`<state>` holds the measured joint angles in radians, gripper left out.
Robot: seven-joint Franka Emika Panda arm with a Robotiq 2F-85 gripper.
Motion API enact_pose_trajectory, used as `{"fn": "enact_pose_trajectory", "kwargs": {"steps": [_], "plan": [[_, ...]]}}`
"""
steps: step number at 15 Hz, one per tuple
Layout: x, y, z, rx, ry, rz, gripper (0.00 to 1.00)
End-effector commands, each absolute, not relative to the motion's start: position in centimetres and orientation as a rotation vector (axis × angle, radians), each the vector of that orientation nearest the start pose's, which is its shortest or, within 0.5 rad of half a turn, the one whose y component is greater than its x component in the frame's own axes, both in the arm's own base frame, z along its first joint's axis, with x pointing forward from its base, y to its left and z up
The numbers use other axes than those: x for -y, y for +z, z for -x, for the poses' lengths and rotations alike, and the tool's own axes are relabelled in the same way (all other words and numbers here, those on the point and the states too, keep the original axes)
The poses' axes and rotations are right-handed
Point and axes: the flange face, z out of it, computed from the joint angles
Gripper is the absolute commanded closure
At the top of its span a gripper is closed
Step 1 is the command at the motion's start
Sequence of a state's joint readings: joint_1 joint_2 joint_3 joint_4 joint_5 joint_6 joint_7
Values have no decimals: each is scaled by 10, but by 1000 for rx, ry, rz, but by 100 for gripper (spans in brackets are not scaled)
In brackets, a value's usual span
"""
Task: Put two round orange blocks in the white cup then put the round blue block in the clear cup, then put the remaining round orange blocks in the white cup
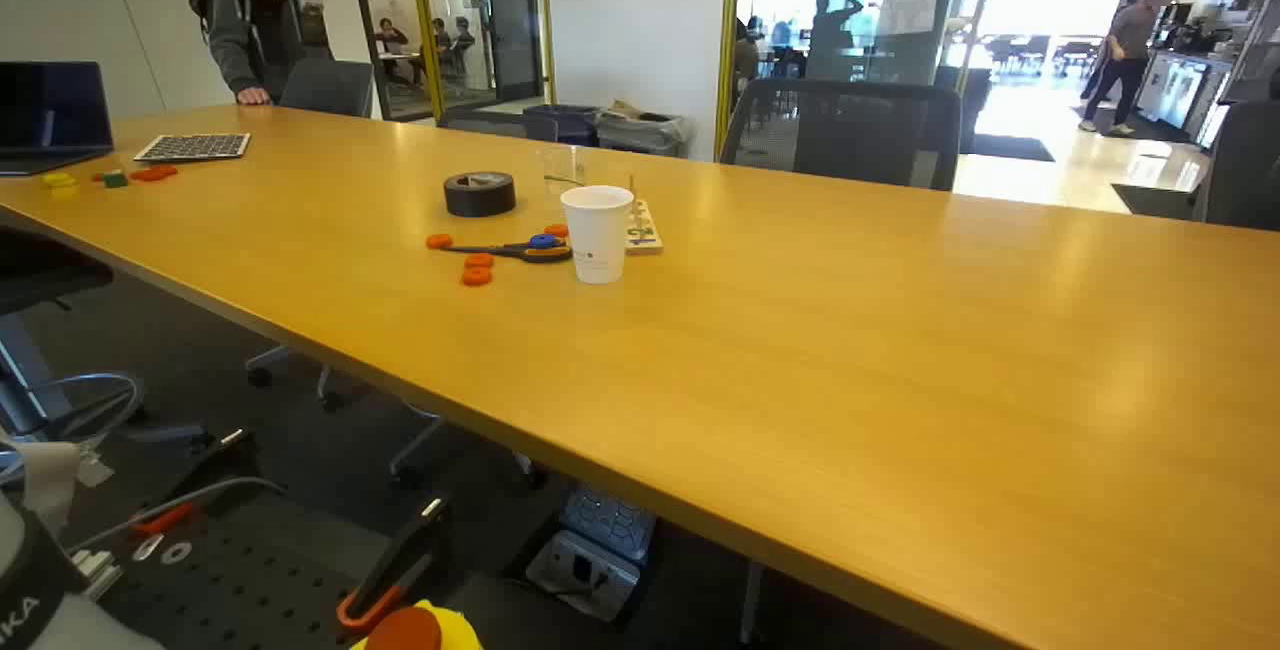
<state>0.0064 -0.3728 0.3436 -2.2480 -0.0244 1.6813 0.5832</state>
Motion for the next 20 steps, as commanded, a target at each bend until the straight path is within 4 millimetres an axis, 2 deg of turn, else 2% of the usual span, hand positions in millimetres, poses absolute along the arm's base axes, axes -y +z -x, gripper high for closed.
{"fn": "enact_pose_trajectory", "kwargs": {"steps": [1, 7, 8, 12, 15, 18, 20], "plan": [[-153, 492, -395, -440, 209, 3330, 0], [-153, 496, -395, -440, 197, 3328, 0], [-151, 492, -395, -371, 160, 3337, 0], [-133, 455, -410, 13, 161, 3351, 0], [-109, 421, -428, 286, 118, 3350, 0], [-83, 389, -449, 533, 34, 3295, 0], [-74, 370, -459, 676, -35, 3237, 0]]}}
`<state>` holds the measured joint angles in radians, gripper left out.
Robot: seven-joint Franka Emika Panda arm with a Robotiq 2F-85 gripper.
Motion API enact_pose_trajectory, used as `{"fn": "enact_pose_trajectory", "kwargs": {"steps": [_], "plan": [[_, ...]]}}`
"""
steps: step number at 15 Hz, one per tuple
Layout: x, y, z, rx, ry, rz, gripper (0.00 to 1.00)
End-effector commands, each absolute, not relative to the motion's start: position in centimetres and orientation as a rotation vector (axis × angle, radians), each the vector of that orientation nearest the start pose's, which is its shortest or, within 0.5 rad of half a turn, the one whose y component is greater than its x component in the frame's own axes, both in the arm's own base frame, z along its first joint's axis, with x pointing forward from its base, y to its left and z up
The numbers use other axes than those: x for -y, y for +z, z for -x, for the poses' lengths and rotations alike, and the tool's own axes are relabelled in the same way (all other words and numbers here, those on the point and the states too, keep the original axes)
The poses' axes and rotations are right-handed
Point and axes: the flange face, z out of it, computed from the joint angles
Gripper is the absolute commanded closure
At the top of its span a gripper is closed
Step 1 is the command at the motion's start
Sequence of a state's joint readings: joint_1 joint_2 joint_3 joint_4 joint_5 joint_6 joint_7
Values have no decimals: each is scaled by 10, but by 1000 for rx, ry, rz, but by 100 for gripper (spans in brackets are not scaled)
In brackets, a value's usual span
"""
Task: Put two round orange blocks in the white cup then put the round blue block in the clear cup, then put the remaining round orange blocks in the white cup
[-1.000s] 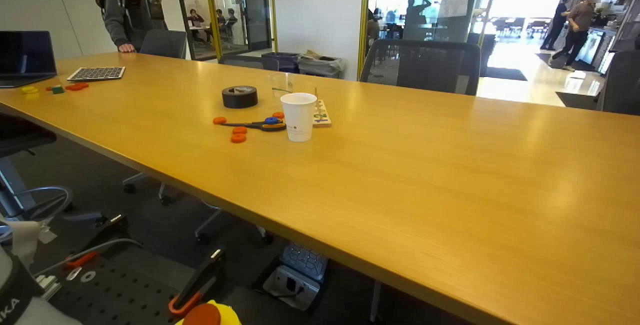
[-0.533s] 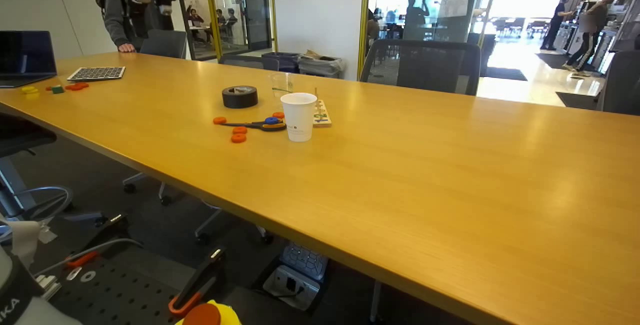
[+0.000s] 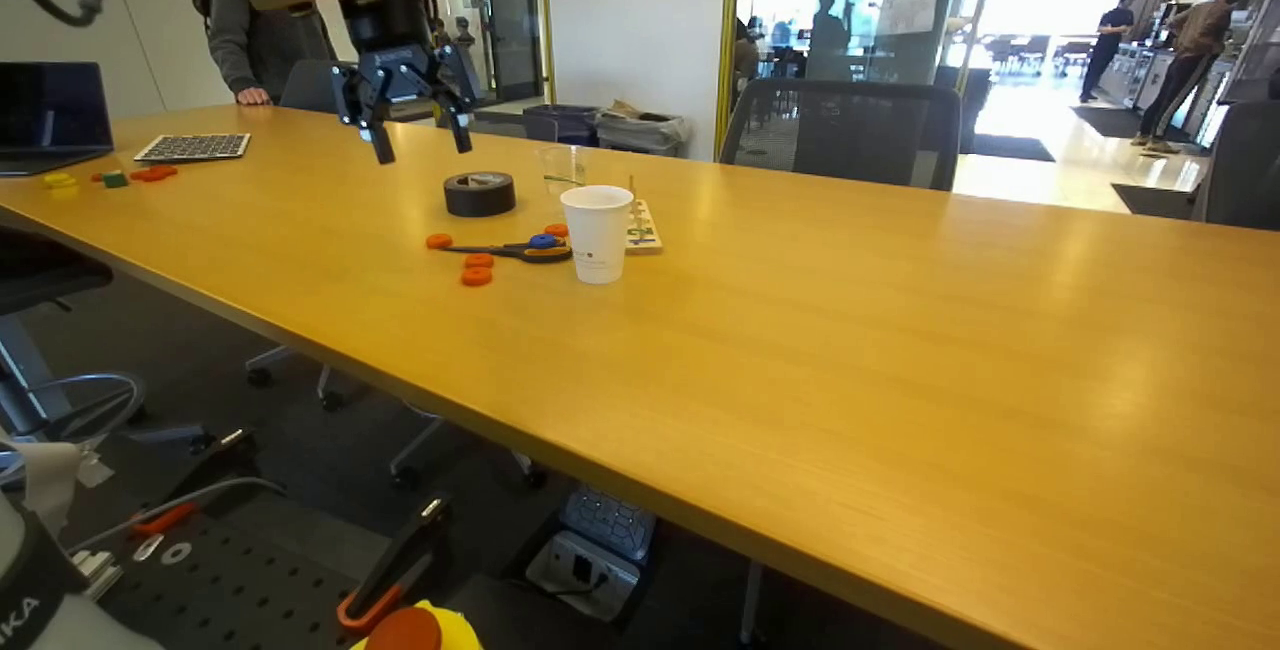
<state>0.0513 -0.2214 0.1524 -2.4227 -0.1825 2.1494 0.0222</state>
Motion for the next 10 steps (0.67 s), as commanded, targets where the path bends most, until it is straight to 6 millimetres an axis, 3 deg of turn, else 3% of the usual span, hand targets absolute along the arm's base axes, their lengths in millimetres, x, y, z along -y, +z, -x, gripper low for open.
{"fn": "enact_pose_trajectory", "kwargs": {"steps": [1, 10], "plan": [[-73, 362, -463, 747, -68, 3208, 0], [-65, 298, -493, 1035, -124, 2966, 0]]}}
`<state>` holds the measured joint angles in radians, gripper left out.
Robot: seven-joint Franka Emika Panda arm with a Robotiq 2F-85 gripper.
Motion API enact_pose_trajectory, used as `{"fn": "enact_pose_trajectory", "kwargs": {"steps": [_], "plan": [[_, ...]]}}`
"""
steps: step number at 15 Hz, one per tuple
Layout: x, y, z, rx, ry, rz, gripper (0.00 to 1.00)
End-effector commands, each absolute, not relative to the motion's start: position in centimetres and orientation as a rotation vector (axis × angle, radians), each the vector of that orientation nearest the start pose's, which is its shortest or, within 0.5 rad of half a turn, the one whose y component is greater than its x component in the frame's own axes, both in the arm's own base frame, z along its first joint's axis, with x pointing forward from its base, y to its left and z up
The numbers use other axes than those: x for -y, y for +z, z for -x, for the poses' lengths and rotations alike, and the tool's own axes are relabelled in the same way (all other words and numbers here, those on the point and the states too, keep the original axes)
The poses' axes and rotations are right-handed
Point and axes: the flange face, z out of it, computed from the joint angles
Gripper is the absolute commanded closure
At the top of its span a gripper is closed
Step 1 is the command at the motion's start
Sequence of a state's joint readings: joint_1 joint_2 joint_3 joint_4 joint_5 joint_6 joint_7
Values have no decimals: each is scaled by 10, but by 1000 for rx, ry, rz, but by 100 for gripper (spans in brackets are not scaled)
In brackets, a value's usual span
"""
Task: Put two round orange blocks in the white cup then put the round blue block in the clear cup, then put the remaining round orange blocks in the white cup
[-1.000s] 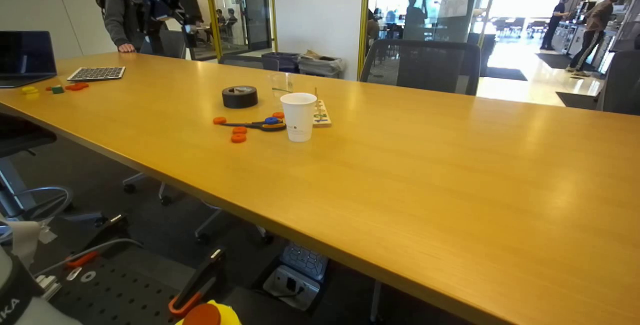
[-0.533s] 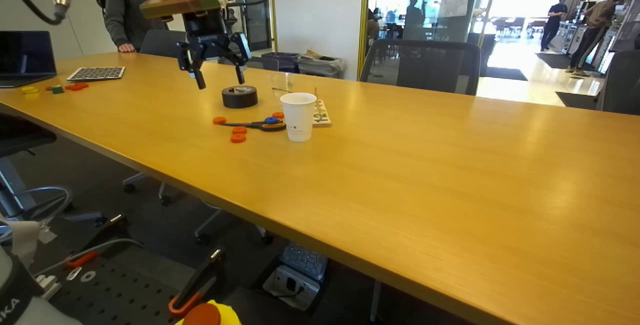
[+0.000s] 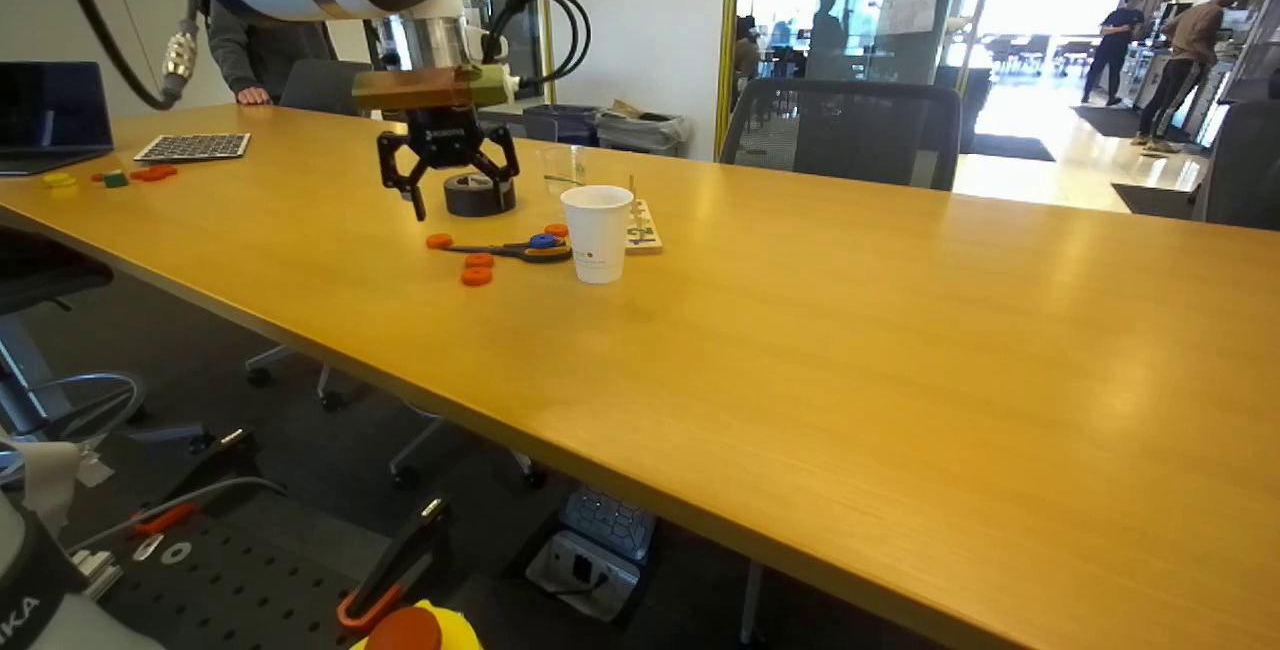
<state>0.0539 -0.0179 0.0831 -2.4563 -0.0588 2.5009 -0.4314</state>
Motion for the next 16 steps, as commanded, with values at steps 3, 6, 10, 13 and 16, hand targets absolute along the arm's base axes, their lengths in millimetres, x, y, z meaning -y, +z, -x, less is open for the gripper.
{"fn": "enact_pose_trajectory", "kwargs": {"steps": [3, 6, 10, 13, 16], "plan": [[-64, 280, -497, 1061, -91, 2920, 0], [-61, 264, -506, 1038, -19, 2945, 0], [-57, 249, -518, 1044, 16, 2944, 0], [-55, 241, -525, 1042, 32, 2944, 0], [-55, 236, -526, 1041, 64, 2962, 0]]}}
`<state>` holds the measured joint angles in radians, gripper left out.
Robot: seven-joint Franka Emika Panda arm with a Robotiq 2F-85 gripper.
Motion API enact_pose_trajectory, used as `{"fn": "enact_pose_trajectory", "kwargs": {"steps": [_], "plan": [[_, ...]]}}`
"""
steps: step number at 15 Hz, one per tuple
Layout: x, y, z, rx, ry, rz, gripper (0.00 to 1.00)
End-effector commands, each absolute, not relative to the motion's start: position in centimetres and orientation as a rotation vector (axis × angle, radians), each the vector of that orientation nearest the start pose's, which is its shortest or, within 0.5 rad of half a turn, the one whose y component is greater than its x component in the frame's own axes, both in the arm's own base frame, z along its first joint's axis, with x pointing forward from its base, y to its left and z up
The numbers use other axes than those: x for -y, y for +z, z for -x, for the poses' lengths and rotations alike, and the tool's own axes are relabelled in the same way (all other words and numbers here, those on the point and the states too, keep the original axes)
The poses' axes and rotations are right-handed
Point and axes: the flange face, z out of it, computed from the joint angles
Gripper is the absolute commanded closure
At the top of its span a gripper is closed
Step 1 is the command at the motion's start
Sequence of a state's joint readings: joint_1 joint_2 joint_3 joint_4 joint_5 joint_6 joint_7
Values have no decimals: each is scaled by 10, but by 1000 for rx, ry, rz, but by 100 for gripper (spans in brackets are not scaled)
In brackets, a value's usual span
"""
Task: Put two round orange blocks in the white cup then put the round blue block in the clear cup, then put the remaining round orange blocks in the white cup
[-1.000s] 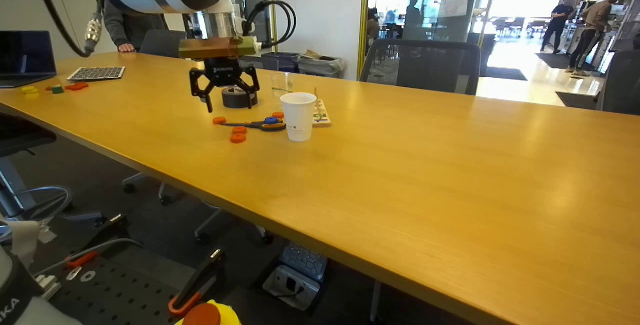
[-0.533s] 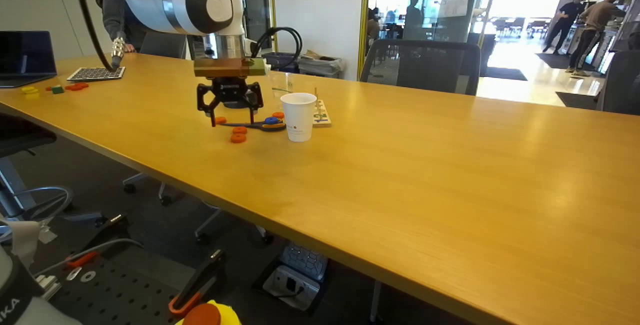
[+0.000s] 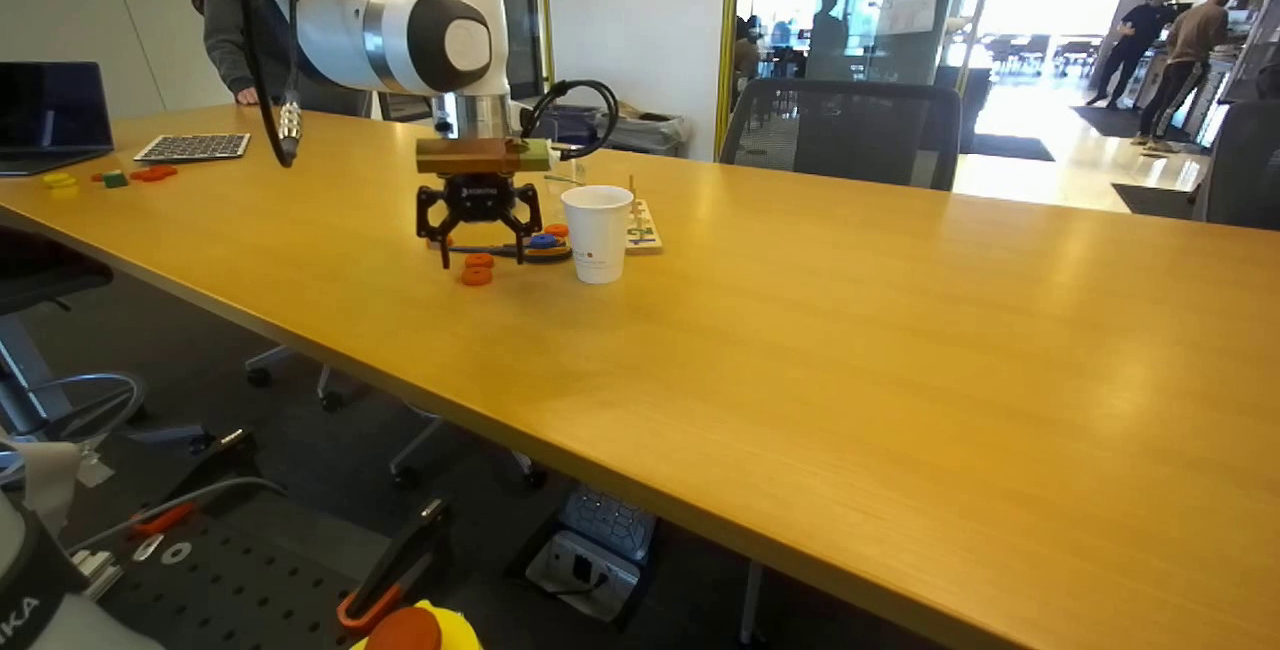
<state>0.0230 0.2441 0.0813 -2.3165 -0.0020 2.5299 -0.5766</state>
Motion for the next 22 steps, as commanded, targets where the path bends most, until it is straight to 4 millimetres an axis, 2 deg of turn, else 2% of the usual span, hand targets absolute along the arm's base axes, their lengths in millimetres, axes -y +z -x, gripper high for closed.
{"fn": "enact_pose_trajectory", "kwargs": {"steps": [1, 6, 14, 15, 16, 22], "plan": [[-55, 236, -526, 1048, 72, 2966, 0], [-59, 235, -519, 1080, 117, 2972, 0], [-62, 233, -516, 1076, 78, 2958, 0], [-62, 233, -516, 1076, 77, 2959, 25], [-62, 233, -516, 1073, 80, 2961, 26], [-60, 235, -518, 1059, 72, 2965, 73]]}}
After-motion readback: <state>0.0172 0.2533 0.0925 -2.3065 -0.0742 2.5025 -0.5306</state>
